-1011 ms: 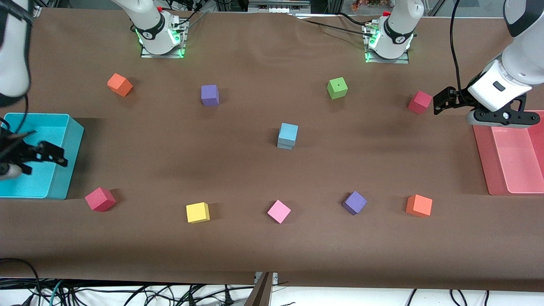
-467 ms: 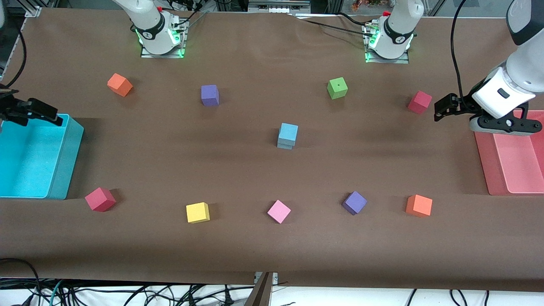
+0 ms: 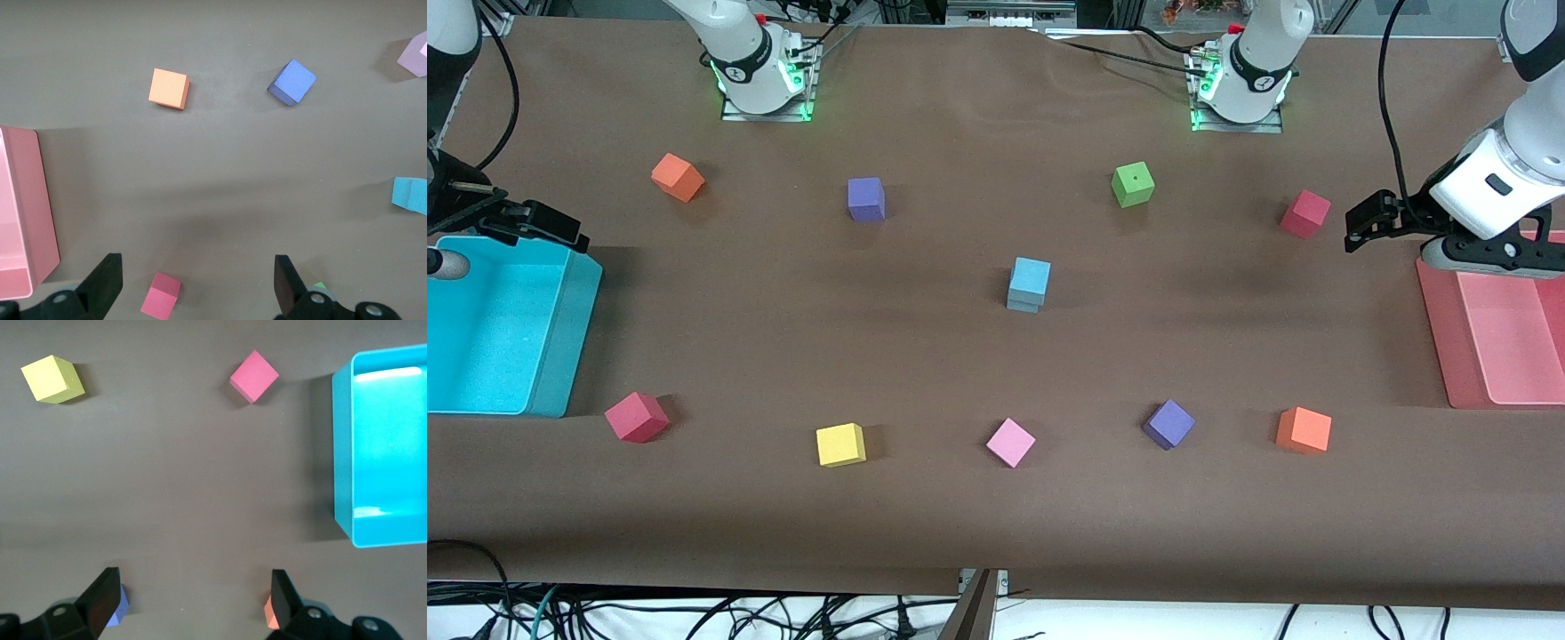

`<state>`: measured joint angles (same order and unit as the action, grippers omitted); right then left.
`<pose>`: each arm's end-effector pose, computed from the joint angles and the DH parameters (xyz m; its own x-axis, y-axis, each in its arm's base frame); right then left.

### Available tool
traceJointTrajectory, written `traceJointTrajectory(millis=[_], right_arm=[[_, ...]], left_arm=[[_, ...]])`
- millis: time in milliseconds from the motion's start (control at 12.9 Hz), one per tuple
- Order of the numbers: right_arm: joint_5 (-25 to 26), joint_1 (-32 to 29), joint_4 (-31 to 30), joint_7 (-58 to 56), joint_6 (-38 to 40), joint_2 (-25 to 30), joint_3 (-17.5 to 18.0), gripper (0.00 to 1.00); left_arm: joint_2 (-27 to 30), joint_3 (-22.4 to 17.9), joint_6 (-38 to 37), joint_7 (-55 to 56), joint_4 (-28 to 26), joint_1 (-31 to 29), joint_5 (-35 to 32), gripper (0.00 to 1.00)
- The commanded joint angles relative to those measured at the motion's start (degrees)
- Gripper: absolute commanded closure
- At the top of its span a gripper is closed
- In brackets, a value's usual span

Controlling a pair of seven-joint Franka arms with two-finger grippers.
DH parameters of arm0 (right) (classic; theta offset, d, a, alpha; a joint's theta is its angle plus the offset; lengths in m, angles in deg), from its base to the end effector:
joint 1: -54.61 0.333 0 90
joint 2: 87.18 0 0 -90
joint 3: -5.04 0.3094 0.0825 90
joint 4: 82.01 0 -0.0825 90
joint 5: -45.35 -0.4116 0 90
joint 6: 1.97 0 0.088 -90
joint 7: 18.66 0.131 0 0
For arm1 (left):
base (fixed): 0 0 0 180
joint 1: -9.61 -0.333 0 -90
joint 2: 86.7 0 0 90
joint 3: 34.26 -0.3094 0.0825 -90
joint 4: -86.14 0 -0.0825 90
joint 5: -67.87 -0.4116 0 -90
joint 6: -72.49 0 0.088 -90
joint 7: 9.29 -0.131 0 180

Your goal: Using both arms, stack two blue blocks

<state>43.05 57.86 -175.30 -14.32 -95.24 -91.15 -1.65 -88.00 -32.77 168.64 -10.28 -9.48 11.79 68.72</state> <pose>0.6004 -0.0293 0.5293 0.9879 -0.1377 -0.0713 -0.1399 -0.9898 -0.0264 0.5929 -0.0397 0.5406 0.9967 -0.0797 -0.0132 -0.0794 -0.9967 0.0155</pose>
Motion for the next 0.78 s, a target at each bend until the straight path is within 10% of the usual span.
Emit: traceJointTrajectory(millis=[0,700], right_arm=[[0.72,-1.14,-1.10,1.46,0.72,1.16,1.16,0.00],[0.89,-0.70,1.71,1.46,0.46,-0.95,1.33,0.00]], left_arm=[[0.25,-0.16,-0.79,-1.74,0.61,-0.51,1.78,0.00],[0.60,-0.16,-0.18,-3.76,0.70,-0.78,1.00,0.00]])
